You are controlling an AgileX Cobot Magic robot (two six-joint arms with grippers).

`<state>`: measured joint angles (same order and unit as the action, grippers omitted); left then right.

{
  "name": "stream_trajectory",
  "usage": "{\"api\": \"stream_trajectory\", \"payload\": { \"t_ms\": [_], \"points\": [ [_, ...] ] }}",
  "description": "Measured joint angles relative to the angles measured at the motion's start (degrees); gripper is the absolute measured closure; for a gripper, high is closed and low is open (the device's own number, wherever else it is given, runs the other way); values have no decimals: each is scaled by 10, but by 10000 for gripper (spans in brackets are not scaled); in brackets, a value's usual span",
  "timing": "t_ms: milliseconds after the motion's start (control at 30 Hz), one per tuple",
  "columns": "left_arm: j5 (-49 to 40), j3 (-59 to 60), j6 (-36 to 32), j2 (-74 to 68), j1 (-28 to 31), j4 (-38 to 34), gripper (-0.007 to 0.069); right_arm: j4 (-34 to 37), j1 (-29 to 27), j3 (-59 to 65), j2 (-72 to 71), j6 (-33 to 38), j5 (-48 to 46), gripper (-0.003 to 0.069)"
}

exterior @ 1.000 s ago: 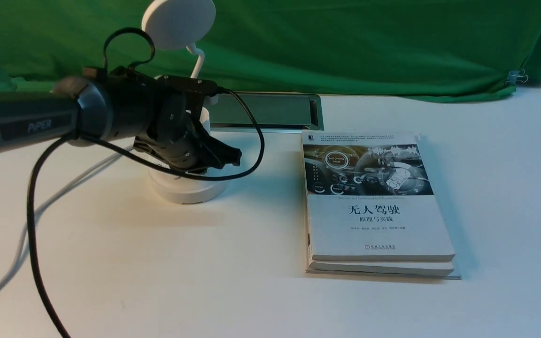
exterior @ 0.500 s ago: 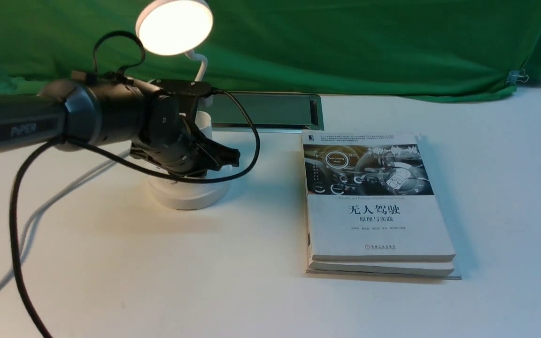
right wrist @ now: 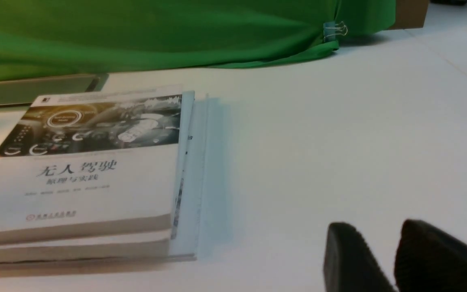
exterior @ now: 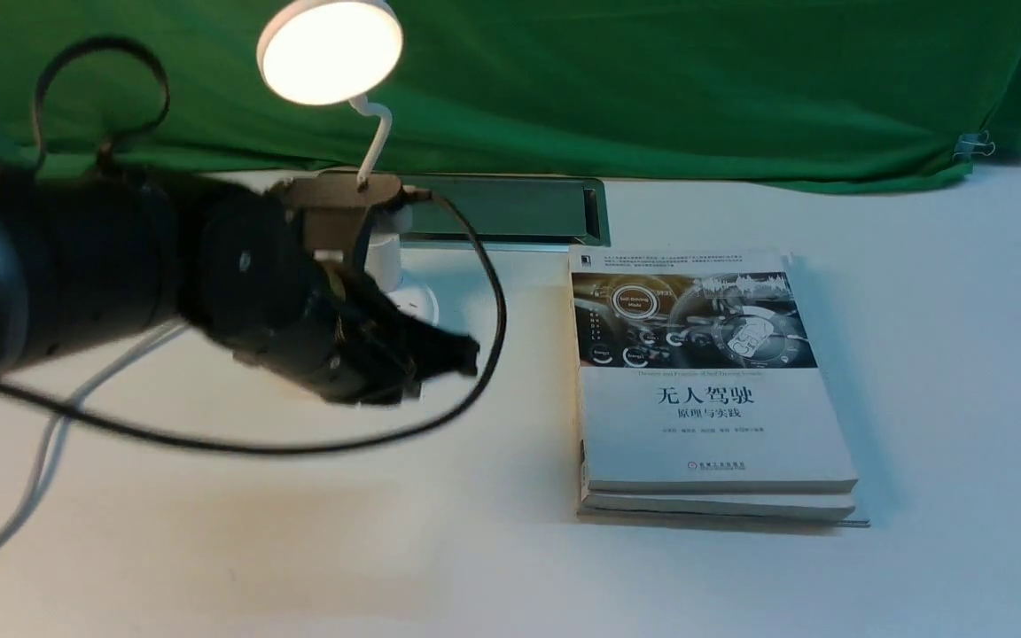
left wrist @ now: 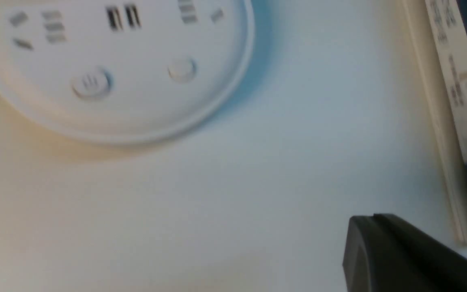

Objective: Turn on the desk lamp on the white desktop with your hand.

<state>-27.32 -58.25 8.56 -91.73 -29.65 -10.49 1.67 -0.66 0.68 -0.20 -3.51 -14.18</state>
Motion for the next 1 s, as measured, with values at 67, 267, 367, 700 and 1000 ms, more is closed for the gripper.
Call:
{"api": "stream_trajectory", "payload": {
  "t_ms": [67,267,367,700,1000],
  "points": [
    [64,87,-3,74,-40,-21,624,0,0,0,0,0,0,418],
    [167,195,-11,260,-113,-32,624,0,0,0,0,0,0,418],
    [188,215,-36,345,-141,-32,624,0,0,0,0,0,0,418],
    [195,219,-129,558,-163,-33,624,0,0,0,0,0,0,418],
    [104,223,-120,609,-163,73,624,0,0,0,0,0,0,418]
  ]
}}
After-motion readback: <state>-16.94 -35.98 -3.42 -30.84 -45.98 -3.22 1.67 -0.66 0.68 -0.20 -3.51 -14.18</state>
